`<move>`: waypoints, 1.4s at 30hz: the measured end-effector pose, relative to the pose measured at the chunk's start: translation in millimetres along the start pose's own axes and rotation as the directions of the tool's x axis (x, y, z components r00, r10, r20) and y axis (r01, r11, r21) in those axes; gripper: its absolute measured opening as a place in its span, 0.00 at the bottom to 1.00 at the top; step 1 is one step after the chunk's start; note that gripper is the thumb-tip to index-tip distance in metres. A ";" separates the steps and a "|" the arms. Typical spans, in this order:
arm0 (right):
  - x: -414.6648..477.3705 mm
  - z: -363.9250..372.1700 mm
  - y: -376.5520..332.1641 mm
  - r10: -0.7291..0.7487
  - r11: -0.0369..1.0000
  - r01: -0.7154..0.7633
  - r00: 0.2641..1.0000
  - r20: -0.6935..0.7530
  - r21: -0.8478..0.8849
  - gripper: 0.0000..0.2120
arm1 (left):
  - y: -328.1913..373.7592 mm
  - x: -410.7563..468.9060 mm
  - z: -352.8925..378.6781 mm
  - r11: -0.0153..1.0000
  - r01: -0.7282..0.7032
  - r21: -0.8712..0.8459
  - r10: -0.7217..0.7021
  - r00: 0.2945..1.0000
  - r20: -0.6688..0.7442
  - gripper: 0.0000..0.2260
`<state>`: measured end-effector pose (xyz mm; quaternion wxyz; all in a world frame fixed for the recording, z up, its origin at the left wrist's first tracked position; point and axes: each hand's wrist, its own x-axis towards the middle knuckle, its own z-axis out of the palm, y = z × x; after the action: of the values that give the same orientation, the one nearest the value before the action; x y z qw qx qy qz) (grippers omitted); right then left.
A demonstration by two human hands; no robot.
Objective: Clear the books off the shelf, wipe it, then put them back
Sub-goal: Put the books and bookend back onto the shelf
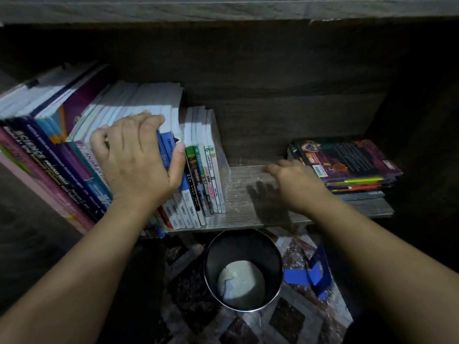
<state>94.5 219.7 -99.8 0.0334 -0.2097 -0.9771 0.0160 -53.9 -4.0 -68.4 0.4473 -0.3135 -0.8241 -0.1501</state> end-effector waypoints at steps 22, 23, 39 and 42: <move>-8.8 18.2 123.2 0.104 0.995 -0.104 0.994 0.017 0.004 0.33 | 0.8 -0.7 7.8 0.994 0.034 -0.104 -0.033 0.999 0.008 0.25; -9.6 18.2 124.2 0.090 0.996 -0.090 0.996 0.014 0.016 0.32 | 0.8 -0.6 7.8 0.994 0.036 -0.101 -0.035 0.999 0.010 0.25; -16.4 34.8 111.7 -0.001 0.993 -0.041 0.934 -0.358 -0.109 0.24 | 5.6 1.9 -0.8 0.999 0.048 0.003 -0.048 0.999 0.008 0.24; -15.5 42.2 69.8 -0.185 0.965 0.094 0.907 -0.379 -0.246 0.19 | 6.7 2.1 -0.9 0.998 0.056 0.005 -0.056 0.998 0.019 0.23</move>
<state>134.2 276.3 -146.0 0.2092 -0.1402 -0.9578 -0.1386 -49.8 1.5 -66.4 0.4355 -0.2908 -0.8372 -0.1578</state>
